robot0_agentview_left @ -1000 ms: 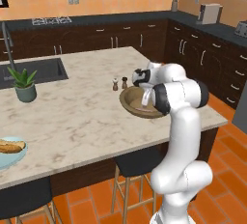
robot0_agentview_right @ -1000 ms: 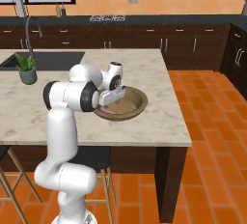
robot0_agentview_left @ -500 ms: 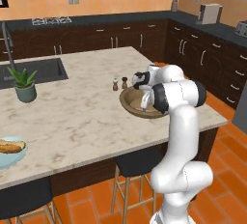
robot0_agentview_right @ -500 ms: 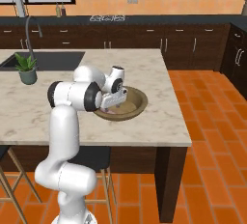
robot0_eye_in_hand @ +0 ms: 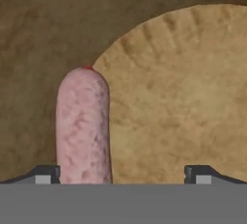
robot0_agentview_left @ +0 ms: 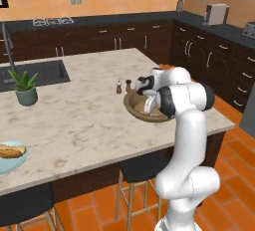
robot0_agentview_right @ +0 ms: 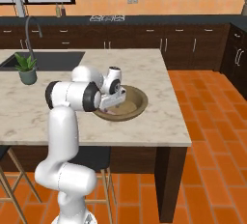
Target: Place one bun and one sausage from the bowl on each plate.
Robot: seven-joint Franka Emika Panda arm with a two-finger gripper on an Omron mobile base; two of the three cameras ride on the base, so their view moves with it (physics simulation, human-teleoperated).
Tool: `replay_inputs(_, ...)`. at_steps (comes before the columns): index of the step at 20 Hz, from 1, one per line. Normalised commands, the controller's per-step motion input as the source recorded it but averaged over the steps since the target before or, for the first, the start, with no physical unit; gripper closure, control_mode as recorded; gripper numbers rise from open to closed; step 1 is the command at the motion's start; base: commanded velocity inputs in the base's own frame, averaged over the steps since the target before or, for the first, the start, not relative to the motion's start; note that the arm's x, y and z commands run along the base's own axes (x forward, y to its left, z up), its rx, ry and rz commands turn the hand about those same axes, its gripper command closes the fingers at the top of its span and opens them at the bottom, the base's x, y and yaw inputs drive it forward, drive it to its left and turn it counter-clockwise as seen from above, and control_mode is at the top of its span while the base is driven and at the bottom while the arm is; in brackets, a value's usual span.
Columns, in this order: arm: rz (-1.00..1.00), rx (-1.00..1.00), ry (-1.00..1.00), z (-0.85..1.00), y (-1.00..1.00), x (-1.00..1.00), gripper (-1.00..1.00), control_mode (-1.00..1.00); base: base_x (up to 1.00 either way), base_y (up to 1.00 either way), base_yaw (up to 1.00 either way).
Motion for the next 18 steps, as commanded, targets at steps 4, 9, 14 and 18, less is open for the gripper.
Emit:
replay_inputs(4, 0.0, 0.21, 0.15, -1.0, 0.0, -0.51, -1.0, -1.0, 0.0, 0.0, 0.0)
replay_inputs(9, 0.0, 0.14, 0.19, -1.0, 0.01, -0.28, 1.0, -1.0, 0.0, 0.0, 0.0)
replay_inputs(14, -0.01, 0.07, -0.07, -0.99, 0.04, -0.9, 1.0, -1.0, 0.0, 0.0, 0.0)
replay_inputs(18, -0.02, 0.11, -0.09, -0.48, 0.14, -1.0, 1.0, -1.0, 0.0, 0.0, 0.0)
